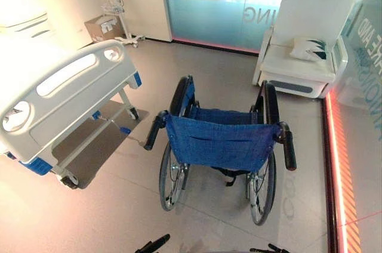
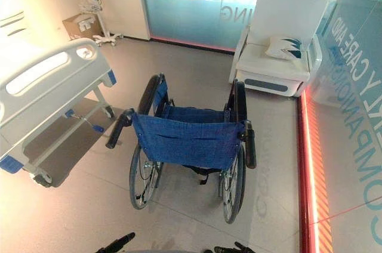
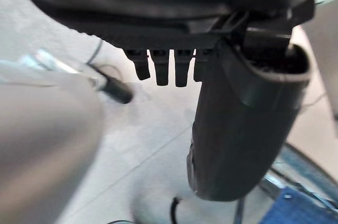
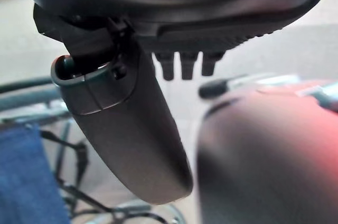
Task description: Push the wheelchair next to the bed
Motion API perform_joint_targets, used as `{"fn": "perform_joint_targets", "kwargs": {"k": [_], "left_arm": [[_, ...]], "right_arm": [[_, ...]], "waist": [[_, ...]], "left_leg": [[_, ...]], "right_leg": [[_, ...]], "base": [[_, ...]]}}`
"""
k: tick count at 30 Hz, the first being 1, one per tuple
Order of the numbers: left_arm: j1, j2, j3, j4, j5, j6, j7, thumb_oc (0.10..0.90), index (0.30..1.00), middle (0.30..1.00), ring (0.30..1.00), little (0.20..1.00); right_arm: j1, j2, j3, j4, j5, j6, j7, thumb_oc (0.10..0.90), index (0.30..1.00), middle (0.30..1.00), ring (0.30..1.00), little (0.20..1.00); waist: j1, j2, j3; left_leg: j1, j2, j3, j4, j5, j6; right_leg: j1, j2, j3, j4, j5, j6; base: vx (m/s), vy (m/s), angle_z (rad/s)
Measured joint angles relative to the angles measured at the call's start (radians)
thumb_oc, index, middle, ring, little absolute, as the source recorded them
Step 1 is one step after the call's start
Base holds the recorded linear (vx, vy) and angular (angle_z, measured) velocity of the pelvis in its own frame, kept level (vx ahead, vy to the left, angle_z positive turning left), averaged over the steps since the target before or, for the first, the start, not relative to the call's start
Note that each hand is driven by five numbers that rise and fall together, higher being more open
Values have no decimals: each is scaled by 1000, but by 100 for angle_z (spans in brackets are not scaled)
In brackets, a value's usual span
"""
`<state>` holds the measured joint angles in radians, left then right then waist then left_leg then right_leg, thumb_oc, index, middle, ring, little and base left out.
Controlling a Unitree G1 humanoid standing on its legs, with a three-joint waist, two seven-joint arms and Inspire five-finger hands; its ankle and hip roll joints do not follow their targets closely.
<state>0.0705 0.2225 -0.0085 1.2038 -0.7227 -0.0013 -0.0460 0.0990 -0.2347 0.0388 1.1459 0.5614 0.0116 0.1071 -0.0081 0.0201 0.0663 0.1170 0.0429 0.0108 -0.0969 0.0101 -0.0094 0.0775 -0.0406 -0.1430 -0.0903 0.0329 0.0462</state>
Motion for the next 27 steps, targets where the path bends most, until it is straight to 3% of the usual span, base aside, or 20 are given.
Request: {"fn": "perform_joint_targets", "kwargs": {"k": [8,12,15,22,27], "left_arm": [[11,111,129,-217,0,-15,49,800,900,900,900,900],[50,193,256,-463,2,-29,105,800,900,900,900,900],[53,226,293,-561,25,-38,128,800,900,900,900,900],[34,240,304,-765,36,-15,153,800,900,900,900,900],[51,227,323,-973,-58,48,169,800,900,900,900,900]], "right_arm": [[23,-114,-148,-220,7,-51,-168,800,900,900,900,900],[70,-159,-285,-510,37,-67,-293,800,900,900,900,900],[64,-168,-344,-627,76,-63,-340,800,900,900,900,900],[30,-170,-350,-878,114,-27,-409,800,900,900,900,900],[28,-165,-351,-1038,158,25,-422,800,900,900,900,900]], "waist": [[-7,-5,32],[-8,-15,46],[-7,-14,50],[-6,2,58],[-5,4,57]], "left_leg": [[3,1,7,-1,0,0],[7,0,7,-1,0,0],[6,-1,3,-1,1,0],[9,-1,-2,-1,2,0],[9,-1,-1,4,4,1]], "right_leg": [[1,1,3,-3,6,9],[5,0,3,-2,7,10],[4,-1,2,0,7,11],[7,-1,2,-3,8,12],[2,-1,3,0,9,13]], "base": [[5,-6,-2],[0,0,0],[0,0,0],[32,9,1],[0,0,0]]}}
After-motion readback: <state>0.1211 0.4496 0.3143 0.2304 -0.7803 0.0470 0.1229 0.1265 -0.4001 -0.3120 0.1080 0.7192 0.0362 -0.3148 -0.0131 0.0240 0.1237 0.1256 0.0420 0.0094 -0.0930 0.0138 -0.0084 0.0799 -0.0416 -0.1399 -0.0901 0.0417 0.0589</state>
